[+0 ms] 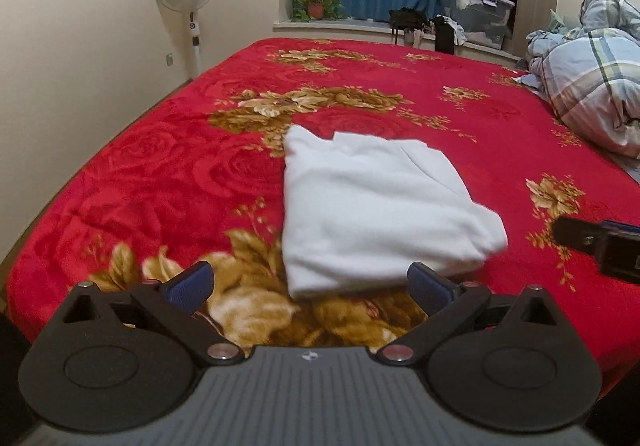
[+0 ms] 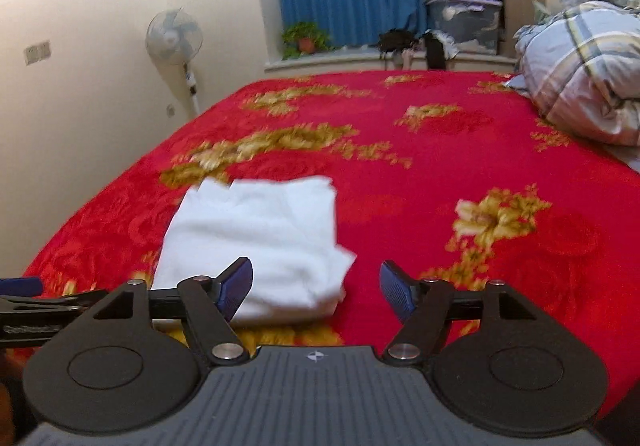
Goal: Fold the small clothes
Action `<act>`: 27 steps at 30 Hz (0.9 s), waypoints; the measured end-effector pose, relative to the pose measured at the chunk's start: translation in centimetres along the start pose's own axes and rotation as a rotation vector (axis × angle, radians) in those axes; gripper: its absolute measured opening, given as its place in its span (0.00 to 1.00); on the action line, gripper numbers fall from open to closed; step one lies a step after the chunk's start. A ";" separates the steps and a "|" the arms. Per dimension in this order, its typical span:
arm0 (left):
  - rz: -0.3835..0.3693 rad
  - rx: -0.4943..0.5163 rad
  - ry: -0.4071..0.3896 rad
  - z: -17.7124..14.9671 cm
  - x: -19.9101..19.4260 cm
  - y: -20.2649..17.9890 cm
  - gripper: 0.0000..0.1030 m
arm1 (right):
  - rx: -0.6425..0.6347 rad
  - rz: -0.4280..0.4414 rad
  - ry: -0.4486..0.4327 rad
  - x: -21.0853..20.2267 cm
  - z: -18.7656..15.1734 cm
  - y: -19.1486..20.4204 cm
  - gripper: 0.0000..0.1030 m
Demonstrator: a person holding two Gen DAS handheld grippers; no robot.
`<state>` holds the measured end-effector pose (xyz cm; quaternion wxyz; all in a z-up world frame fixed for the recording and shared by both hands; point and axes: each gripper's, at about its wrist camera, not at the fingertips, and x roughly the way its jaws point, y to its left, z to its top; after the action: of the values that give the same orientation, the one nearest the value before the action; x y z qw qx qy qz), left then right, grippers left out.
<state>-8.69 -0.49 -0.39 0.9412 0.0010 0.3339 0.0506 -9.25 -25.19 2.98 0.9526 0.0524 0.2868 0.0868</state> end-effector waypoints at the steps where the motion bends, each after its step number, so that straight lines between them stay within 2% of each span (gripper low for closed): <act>1: -0.001 -0.001 0.018 -0.2 0.5 -0.2 1.00 | -0.019 0.011 0.016 0.4 -0.3 0.4 0.70; 3: -0.017 -0.013 0.048 -0.1 1.3 -0.3 1.00 | -0.055 0.006 0.022 1.0 -0.5 0.9 0.70; 7: -0.011 0.004 0.021 0.2 1.9 -0.5 1.00 | -0.073 0.025 0.066 2.3 -0.6 1.4 0.70; 9: -0.020 -0.004 0.031 0.2 2.2 -0.5 1.00 | -0.090 0.029 0.080 2.5 -0.8 1.8 0.70; 27: -0.019 -0.012 0.047 0.0 2.6 -0.1 1.00 | -0.119 0.041 0.100 3.1 -1.0 2.6 0.71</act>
<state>-6.63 -0.32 -2.01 0.9335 -0.0092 0.3557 0.0437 -7.67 -22.02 0.85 0.9366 -0.0027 0.3271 0.1254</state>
